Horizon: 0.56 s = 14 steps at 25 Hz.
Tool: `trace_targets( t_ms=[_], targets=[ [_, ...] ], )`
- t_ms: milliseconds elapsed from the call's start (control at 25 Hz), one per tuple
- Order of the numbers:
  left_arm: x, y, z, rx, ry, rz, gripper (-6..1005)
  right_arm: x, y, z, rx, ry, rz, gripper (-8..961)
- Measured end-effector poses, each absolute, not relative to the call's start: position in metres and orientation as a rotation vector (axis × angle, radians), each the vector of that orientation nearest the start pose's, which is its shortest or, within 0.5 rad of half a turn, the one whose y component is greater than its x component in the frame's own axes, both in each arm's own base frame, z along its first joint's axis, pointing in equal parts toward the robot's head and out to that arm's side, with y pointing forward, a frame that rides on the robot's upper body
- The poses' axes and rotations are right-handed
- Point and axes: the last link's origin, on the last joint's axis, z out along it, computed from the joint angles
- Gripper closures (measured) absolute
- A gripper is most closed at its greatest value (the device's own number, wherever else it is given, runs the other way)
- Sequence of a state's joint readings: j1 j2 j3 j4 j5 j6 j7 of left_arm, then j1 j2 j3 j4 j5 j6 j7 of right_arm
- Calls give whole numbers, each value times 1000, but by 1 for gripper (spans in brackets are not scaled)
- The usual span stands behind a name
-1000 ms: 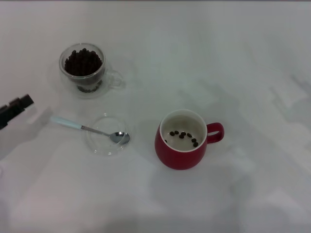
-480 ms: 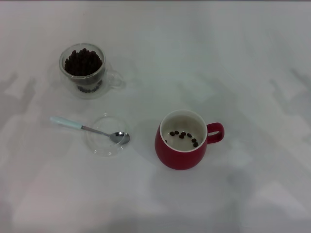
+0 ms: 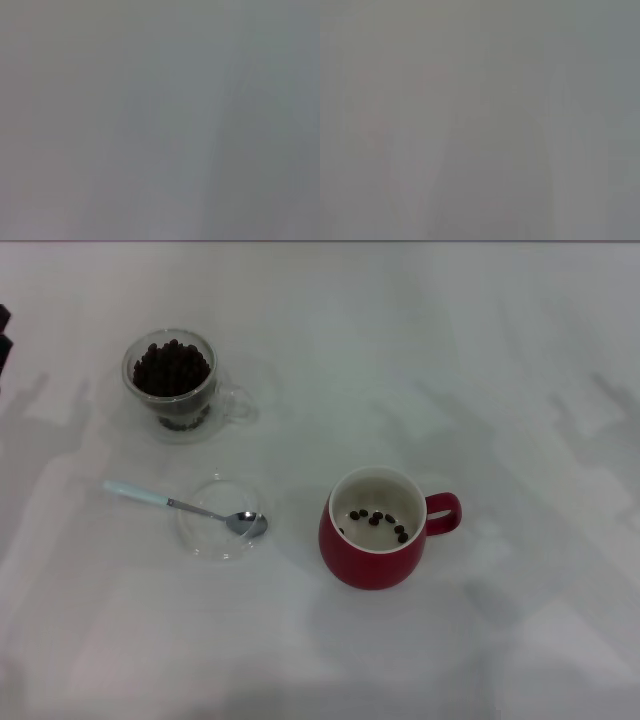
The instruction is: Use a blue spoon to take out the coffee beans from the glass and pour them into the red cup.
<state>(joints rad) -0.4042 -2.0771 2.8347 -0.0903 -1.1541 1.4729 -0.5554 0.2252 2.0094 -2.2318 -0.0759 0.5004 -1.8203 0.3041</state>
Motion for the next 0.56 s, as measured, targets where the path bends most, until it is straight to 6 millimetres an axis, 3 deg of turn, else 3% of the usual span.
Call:
trace_targets(
  t_ms=[240, 560],
  targets=[
    [-334, 295, -1, -1728, -514, -886, 484, 323, 233, 34, -1665, 190, 1072, 310],
    [-337, 292, 2, -1684, -520, -880, 484, 322, 237, 34, -1670, 186, 1073, 310]
  ],
)
